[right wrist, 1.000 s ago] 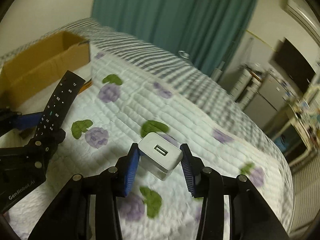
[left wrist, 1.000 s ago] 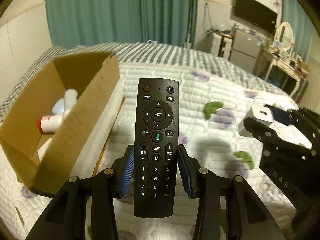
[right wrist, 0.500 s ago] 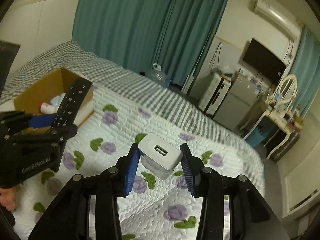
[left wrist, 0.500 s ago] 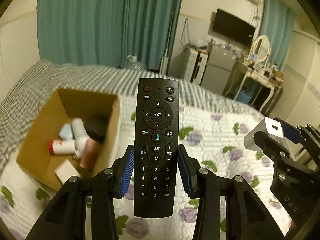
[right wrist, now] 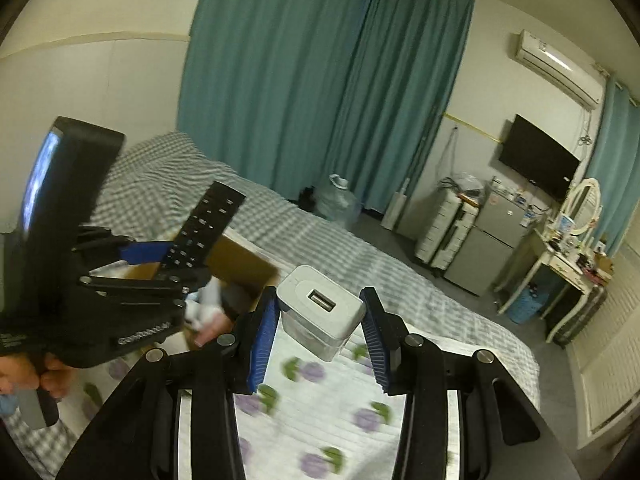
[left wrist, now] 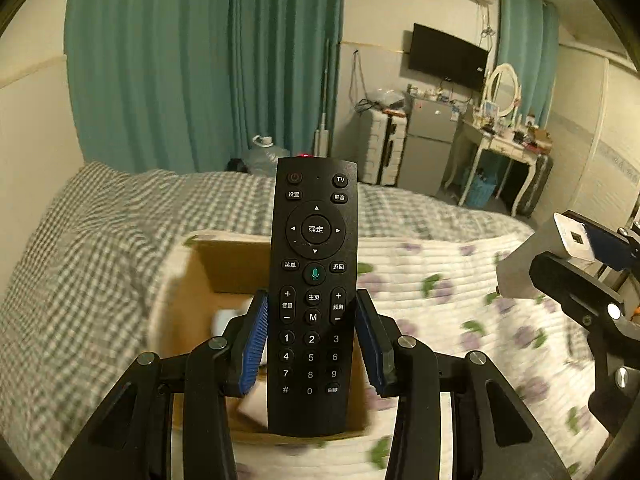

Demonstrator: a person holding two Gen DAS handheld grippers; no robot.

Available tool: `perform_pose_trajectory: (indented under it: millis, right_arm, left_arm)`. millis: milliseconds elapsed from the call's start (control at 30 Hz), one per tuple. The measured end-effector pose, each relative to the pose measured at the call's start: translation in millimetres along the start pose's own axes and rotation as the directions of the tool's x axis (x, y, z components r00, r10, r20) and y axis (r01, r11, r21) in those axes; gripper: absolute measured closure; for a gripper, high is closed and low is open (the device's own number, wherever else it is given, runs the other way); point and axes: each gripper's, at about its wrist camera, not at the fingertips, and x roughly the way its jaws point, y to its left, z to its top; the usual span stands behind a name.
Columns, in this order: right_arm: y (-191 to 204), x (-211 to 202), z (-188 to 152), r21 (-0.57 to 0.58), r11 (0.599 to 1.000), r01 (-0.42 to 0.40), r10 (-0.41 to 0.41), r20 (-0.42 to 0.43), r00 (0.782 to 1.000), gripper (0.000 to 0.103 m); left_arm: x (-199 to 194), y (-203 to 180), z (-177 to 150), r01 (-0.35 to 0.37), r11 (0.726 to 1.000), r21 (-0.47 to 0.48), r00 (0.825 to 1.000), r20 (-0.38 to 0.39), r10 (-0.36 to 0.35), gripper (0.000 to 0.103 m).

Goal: Organize rigid objects
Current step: 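Carry the remote and charger over the box and lower them in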

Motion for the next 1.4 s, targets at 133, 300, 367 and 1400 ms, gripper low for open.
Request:
perform_pose_trajectory:
  millis: [133,300,367,1400]
  right_arm:
    - [35,29,5,0.02,0.998,-0.059,0.059,-0.015,0.998,0.062]
    - [66,66,4,0.018,0.994,-0.112,0.112,-0.055,0.992,0.062]
    - [71,79,2,0.015,0.993,-0.117,0.118,-0.068,0.991,0.062]
    - [95,125,-34,0.114,0.976,-0.187,0.21,-0.238,0.948,0.062]
  left_arm:
    - [20,38,-7,-0.022,1.0,-0.013,0.999,-0.04,0.022,0.06]
    - [53,70,-14,-0.029,1.0,-0.012,0.995,-0.097,0.028,0.06]
    - [65,74,-15,-0.016,1.0,-0.01,0.993,-0.115,0.014,0.06]
    - [50,90,-37,0.024,0.999,0.029,1.0,-0.005,-0.024,0.036]
